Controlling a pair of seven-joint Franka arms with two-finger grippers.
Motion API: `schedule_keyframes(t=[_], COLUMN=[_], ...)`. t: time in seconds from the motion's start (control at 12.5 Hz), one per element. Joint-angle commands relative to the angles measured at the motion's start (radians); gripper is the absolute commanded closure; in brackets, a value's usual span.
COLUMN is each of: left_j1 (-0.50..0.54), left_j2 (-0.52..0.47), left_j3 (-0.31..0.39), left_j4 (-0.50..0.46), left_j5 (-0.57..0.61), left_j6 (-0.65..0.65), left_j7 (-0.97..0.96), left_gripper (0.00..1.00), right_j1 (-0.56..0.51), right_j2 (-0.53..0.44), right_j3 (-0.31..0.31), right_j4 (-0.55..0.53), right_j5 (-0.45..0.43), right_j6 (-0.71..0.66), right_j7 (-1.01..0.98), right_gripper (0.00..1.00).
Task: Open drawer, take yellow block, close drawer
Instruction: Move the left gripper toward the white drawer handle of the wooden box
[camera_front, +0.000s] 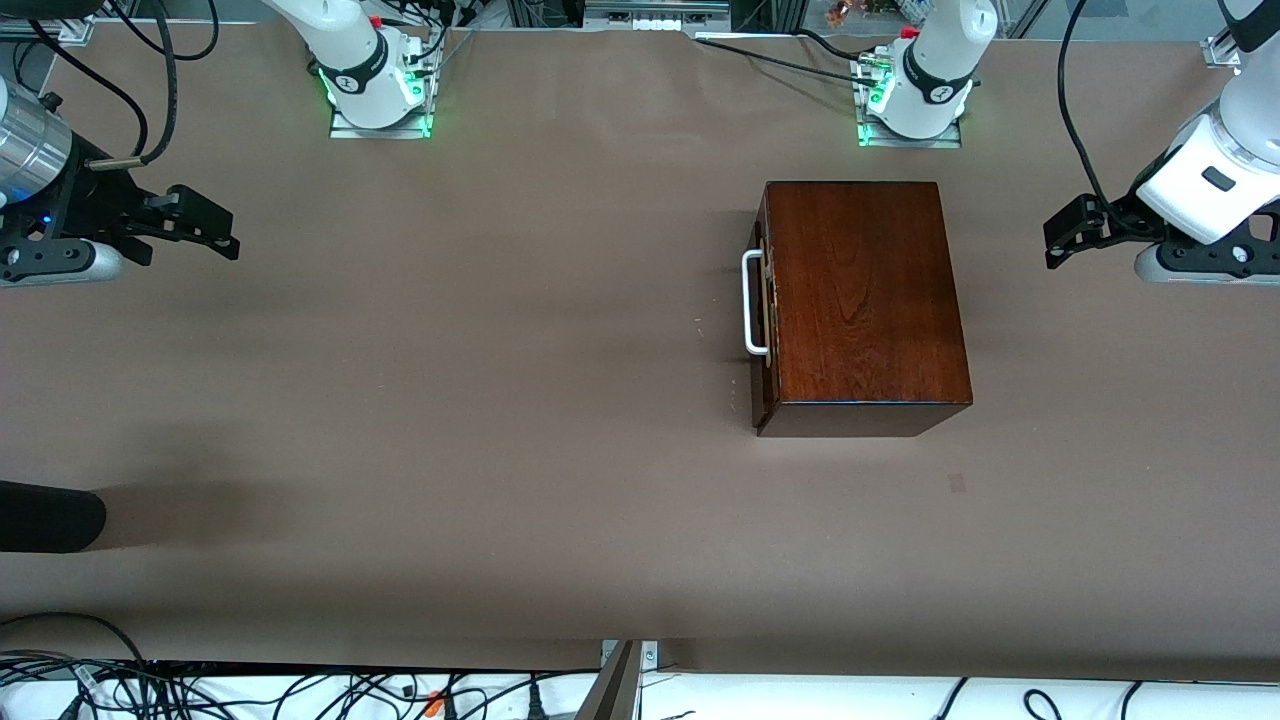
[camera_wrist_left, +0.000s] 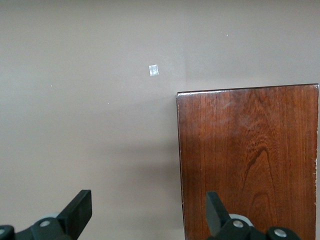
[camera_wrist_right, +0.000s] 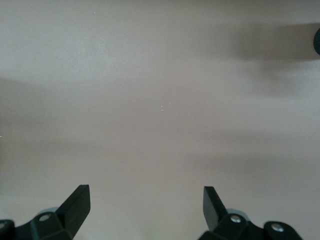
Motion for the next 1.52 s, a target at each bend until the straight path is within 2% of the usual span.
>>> schedule_keyframes(t=[0.0,0.4,0.72,0.88,1.12,1.44], left_j1=[0.004,-0.003,-0.049,-0.145,-0.316,-0.52], left_j2=[0.003,0.005,0.072,0.14,0.261,0.379], left_j3=[0.005,0.002,-0.002,-0.01,-0.01,-0.01], left_j4=[0.023,0.023,0.031,0.045,0.143,0.166], left_j5=[-0.02,-0.02,-0.023,-0.027,-0.012,-0.011], left_j6=[-0.025,-0.065,-0.111,-0.099,-0.054,-0.029], left_j7=[-0.003,-0.001,0.066,0.046,-0.151,-0.294], left_gripper=[0.0,0.0,0.0,0.0,0.0,0.0], right_j1=[0.002,0.002,0.002,0.002,0.002,0.002], right_j2=[-0.005,-0.005,-0.005,-0.005,-0.005,-0.005], right_j3=[0.0,0.002,0.002,0.002,0.002,0.002], right_j4=[0.0,0.0,0.0,-0.002,0.0,0.0], right_j5=[0.001,0.001,0.001,0.001,0.001,0.001], right_j6=[-0.008,-0.008,-0.008,-0.008,-0.008,-0.006], right_j7=[0.019,0.019,0.019,0.019,0.019,0.019], right_gripper=[0.0,0.0,0.0,0.0,0.0,0.0])
